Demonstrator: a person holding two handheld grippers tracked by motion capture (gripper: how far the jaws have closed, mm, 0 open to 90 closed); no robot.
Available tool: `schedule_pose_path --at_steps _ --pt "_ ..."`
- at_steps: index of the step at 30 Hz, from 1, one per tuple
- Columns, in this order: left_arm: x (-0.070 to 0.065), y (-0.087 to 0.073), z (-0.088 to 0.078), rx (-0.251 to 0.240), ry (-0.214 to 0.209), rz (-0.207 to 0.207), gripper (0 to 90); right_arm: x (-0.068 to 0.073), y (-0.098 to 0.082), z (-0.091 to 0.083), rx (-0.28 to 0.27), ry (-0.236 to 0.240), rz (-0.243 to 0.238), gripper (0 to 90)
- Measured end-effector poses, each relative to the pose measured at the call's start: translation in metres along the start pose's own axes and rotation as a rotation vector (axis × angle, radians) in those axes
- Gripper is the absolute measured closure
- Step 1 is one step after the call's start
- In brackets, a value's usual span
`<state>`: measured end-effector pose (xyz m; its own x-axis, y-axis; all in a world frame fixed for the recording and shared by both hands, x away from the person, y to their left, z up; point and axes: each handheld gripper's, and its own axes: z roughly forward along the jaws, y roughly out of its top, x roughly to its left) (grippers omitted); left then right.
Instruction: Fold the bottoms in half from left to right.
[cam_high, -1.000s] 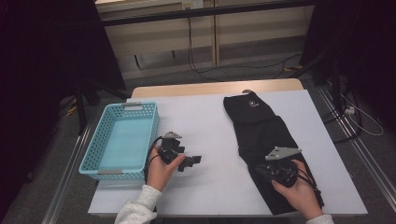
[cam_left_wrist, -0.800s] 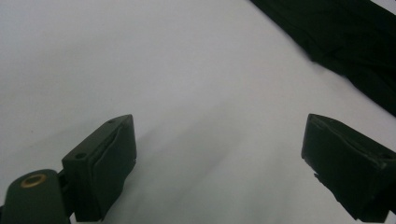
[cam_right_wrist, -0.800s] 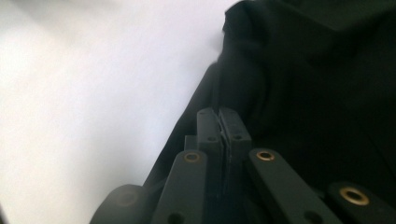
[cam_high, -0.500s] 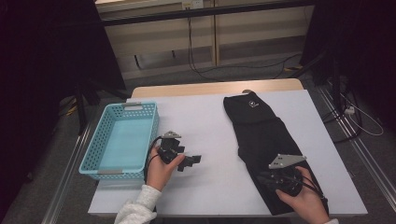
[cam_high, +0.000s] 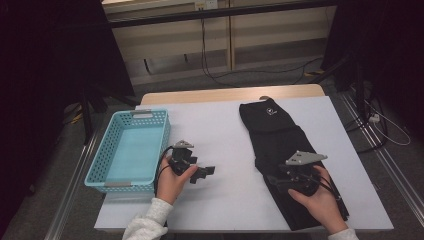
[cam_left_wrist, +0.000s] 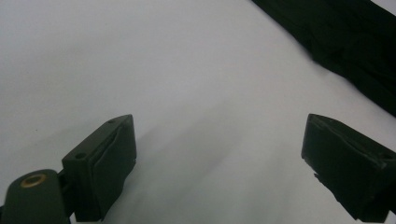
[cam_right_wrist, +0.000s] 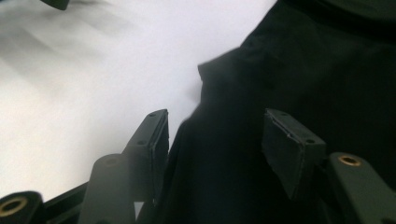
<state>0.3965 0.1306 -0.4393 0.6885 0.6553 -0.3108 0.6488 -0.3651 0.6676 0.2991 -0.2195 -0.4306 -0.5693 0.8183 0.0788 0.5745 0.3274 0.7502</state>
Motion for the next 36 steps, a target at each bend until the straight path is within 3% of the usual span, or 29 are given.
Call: schedule_pose_path --at_steps 9,15,18,23,26,28,34,36 --pt "0.002 0.001 -0.004 0.003 0.007 -0.004 10.4 -0.003 0.033 0.035 -0.006 -0.06 -0.006 39.9" --pt "0.004 -0.001 -0.003 0.007 0.011 -0.007 10.3 -0.009 0.047 0.062 -0.001 -0.106 0.04 39.8" --pt "0.005 -0.002 -0.003 0.01 0.011 -0.013 10.4 -0.013 0.051 0.072 -0.006 -0.121 0.038 40.1" --pt "0.008 -0.003 -0.004 0.009 0.019 -0.022 10.4 -0.024 0.056 0.092 0.03 -0.156 0.076 39.2" --pt "0.008 -0.004 -0.004 -0.001 0.024 -0.025 10.4 -0.027 0.056 0.101 0.075 -0.187 0.051 37.7" --pt "0.009 -0.005 -0.004 0.005 0.025 -0.027 10.4 -0.029 0.055 0.104 0.057 -0.191 0.05 41.2" --pt "0.009 -0.007 -0.003 0.009 0.026 -0.033 10.4 -0.036 0.052 0.102 0.024 -0.214 0.064 67.6" --pt "0.009 -0.007 -0.004 0.005 0.028 -0.033 10.4 -0.038 0.051 0.102 0.019 -0.218 0.063 72.3"
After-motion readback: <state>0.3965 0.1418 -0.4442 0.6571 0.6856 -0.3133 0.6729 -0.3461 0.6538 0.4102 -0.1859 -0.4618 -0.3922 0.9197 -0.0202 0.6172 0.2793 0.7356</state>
